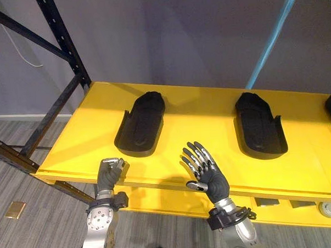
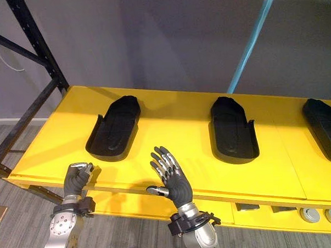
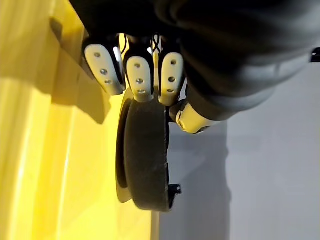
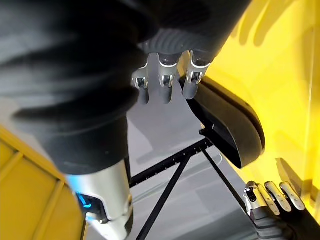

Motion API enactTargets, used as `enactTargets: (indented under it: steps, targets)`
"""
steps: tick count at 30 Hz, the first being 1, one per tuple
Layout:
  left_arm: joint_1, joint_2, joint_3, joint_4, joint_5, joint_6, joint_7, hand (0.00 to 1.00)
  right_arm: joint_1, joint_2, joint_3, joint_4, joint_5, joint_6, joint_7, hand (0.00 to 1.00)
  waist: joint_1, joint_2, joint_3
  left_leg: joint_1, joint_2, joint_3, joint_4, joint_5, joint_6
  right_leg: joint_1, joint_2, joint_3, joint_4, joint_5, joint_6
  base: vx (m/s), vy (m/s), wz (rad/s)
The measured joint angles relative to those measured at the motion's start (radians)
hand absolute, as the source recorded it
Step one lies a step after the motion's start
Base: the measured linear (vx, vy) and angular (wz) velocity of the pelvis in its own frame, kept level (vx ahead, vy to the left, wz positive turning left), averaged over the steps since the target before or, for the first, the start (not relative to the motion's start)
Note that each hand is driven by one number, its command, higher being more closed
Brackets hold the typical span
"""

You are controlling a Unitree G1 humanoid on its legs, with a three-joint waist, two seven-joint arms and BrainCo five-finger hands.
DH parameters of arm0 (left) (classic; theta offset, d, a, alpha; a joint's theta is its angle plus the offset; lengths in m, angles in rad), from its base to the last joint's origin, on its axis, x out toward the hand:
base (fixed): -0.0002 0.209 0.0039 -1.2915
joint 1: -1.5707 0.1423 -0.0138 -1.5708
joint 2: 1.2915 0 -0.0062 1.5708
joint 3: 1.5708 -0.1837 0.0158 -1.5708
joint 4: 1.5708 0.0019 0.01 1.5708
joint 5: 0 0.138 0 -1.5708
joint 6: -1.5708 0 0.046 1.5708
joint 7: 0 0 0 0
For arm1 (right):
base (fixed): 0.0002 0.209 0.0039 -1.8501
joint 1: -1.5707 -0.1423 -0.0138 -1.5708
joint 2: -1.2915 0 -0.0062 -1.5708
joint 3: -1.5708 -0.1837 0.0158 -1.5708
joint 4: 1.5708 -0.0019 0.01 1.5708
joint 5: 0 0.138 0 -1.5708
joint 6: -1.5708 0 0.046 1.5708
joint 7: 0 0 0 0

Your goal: Walk over and take plastic housings, then place them on the shelf

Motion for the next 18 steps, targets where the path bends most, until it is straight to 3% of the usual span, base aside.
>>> enactTargets:
  steps: [18]
  targets:
    - [-0.194, 0.087, 0.037, 0.182, -0.046, 0.006, 0.046, 1.0, 0.044, -0.002, 0.015, 0.0, 0.04, 0.0, 0.0, 0.0, -0.024, -0.005, 0.021, -0.01, 0.019, 0.058, 0.0, 0.0, 0.0, -0.047, 0.013, 0.059, 0.012, 0.011, -0.015, -0.01, -0.037, -0.1]
